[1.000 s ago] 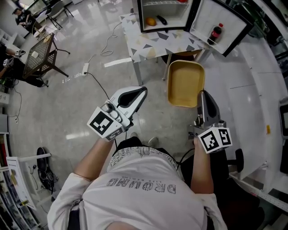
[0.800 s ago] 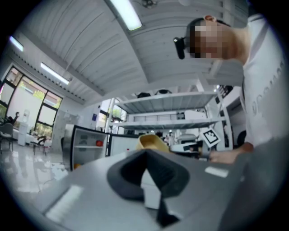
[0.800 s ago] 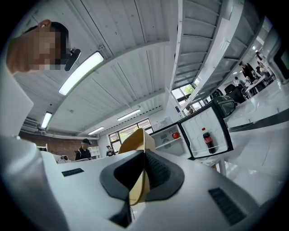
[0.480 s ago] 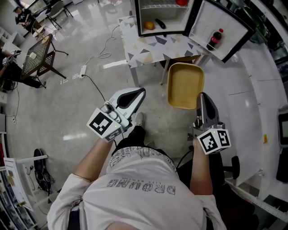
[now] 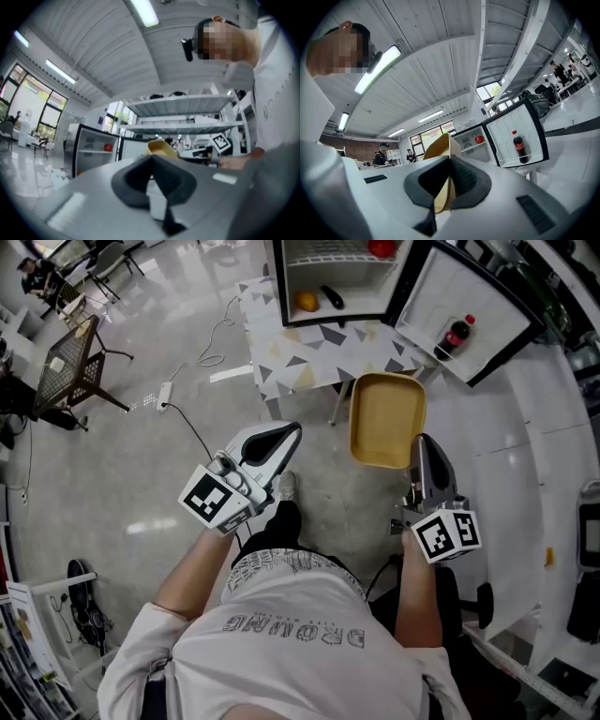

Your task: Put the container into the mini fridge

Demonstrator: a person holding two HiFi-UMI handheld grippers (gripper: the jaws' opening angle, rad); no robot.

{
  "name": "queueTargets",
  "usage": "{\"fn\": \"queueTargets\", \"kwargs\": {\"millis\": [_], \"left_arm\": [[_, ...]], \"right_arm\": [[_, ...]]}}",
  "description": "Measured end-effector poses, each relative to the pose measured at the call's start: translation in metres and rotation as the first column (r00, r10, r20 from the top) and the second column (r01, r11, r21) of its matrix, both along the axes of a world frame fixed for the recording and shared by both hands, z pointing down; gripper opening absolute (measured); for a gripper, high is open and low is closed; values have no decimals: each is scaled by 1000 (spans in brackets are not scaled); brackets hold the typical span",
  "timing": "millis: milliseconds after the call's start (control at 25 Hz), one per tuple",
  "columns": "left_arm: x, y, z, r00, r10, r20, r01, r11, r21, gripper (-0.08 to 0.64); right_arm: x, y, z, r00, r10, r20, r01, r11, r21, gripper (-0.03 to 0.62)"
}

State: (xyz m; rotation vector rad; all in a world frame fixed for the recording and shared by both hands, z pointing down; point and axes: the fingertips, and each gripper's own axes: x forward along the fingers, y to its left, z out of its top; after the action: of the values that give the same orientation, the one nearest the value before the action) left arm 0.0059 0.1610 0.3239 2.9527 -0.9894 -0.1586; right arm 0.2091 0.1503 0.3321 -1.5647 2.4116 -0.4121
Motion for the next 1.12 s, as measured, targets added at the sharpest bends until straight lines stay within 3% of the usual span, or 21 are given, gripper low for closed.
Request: {"fn": "queueTargets", "kwargs": {"millis": [1120], "left_arm": [[-83,-272,3,999,33,-12,-33,999,-34,5]], "right_arm": [[-75,-283,-5,999,41,-25,-42,998,-49,9]]}}
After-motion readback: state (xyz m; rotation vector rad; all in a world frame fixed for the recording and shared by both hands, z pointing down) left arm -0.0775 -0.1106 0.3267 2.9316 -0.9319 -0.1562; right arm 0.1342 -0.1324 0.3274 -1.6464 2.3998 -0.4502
